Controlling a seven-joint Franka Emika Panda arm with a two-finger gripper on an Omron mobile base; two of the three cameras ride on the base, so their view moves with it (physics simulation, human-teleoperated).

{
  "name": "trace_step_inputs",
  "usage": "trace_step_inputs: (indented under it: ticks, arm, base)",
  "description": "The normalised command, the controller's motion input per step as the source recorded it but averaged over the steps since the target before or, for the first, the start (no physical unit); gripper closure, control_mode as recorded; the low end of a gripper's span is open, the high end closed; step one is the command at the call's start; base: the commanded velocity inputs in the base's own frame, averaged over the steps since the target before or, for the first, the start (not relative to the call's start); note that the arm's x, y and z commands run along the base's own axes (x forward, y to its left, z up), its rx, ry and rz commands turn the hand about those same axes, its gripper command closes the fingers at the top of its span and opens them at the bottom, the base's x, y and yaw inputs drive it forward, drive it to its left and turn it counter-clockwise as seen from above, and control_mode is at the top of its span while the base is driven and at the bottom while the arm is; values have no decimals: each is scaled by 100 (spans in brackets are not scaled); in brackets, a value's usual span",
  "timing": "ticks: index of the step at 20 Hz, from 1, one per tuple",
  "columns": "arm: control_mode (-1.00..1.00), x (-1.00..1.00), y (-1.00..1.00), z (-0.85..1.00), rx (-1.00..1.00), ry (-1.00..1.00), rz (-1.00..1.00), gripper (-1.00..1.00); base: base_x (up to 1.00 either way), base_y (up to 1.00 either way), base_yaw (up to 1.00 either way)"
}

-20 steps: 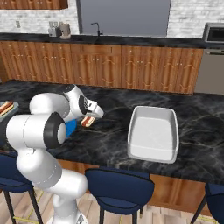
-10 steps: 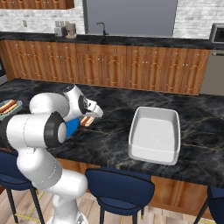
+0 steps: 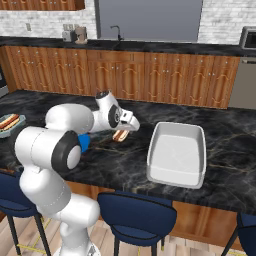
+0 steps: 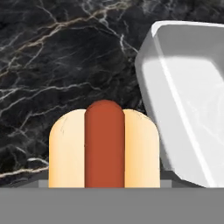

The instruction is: Place one cooked food and one vegetable from the large plate to each tupperware container.

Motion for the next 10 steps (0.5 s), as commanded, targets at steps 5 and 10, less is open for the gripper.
trace_step_inputs:
  ticks: [5, 10]
  arm:
    - [-100, 0, -88, -5, -2, -2, 0, 100]
    - [-100, 0, -84, -8, 1, -5, 0, 100]
  base:
    - [0, 0, 0]
    - [0, 0, 0]
